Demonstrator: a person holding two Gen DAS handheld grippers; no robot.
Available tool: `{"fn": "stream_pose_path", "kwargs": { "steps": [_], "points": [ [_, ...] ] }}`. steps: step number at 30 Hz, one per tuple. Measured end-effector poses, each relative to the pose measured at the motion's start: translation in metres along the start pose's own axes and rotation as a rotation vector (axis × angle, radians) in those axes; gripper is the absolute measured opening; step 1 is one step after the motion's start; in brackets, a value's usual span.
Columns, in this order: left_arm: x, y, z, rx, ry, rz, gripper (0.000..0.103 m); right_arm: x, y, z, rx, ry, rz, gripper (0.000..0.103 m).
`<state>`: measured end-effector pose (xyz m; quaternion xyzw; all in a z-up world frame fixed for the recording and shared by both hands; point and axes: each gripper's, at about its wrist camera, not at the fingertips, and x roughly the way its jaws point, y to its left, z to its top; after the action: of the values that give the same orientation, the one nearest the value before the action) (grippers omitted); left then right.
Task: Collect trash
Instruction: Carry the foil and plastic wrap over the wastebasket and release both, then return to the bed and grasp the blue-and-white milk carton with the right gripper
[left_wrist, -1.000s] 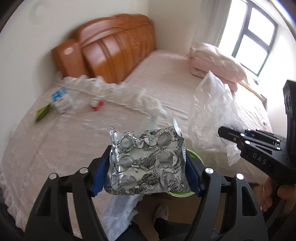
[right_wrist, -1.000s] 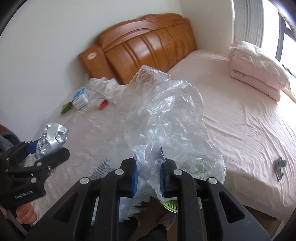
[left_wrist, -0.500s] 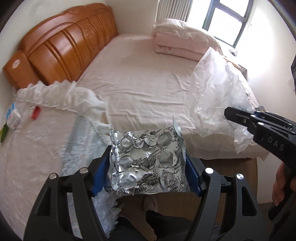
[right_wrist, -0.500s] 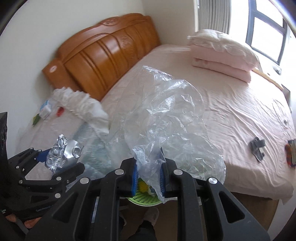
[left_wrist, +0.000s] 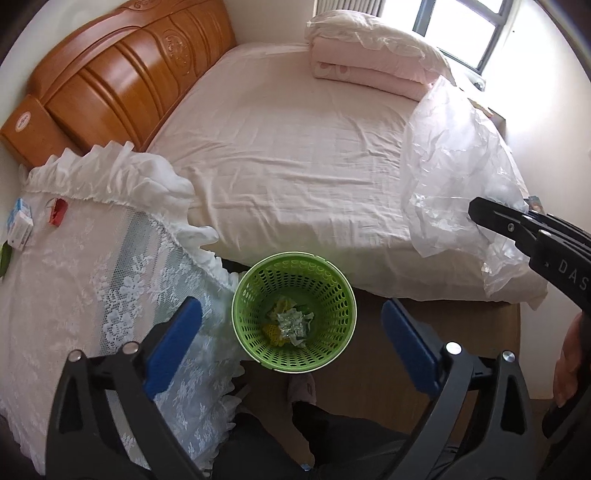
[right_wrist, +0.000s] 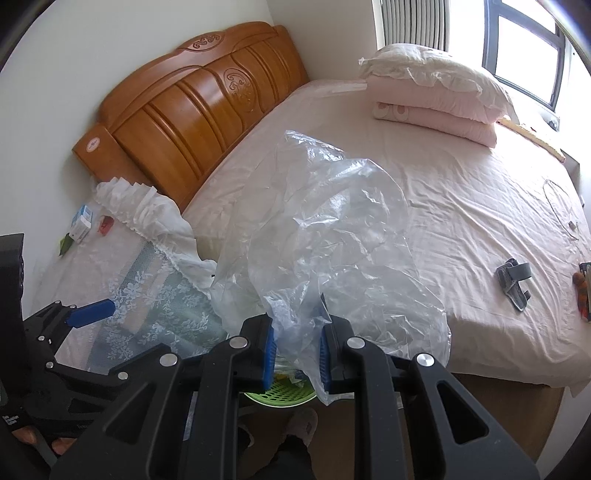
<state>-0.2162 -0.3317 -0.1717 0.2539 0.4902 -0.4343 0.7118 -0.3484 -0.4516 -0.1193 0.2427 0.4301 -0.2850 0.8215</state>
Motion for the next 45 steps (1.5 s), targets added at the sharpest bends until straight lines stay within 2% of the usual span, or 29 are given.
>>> {"fn": "stream_pose_path", "kwargs": {
  "steps": [8, 16, 19, 21, 26, 30, 33, 38, 45],
  "points": [
    [-0.015, 0.016, -0.004, -0.069, -0.034, 0.029, 0.094, 0.01, 0.003, -0.004, -0.019, 0.021, 0.018, 0.02],
    [-0.037, 0.057, -0.016, -0.171, -0.076, 0.087, 0.094, 0.065, 0.032, -0.028, -0.072, 0.148, 0.069, 0.025],
    [-0.045, 0.072, -0.022, -0.214, -0.092, 0.106, 0.095, 0.091, 0.048, -0.038, -0.095, 0.203, 0.083, 0.044],
    [-0.05, 0.082, -0.026, -0.24, -0.098, 0.114, 0.095, 0.104, 0.058, -0.043, -0.103, 0.227, 0.078, 0.074],
    [-0.058, 0.1, -0.034, -0.288, -0.111, 0.131, 0.095, 0.123, 0.077, -0.046, -0.149, 0.264, 0.033, 0.093],
    [-0.062, 0.11, -0.038, -0.311, -0.119, 0.137, 0.095, 0.112, 0.082, -0.035, -0.157, 0.242, 0.033, 0.096],
    [-0.068, 0.118, -0.037, -0.32, -0.132, 0.153, 0.095, 0.089, 0.083, -0.018, -0.134, 0.195, 0.051, 0.101],
    [-0.087, 0.129, -0.034, -0.335, -0.176, 0.159, 0.095, 0.042, 0.087, 0.011, -0.092, 0.103, 0.12, 0.101],
    [-0.109, 0.144, -0.031, -0.332, -0.221, 0.185, 0.095, 0.003, 0.104, 0.035, -0.1, 0.004, 0.14, 0.101]
  ]
}}
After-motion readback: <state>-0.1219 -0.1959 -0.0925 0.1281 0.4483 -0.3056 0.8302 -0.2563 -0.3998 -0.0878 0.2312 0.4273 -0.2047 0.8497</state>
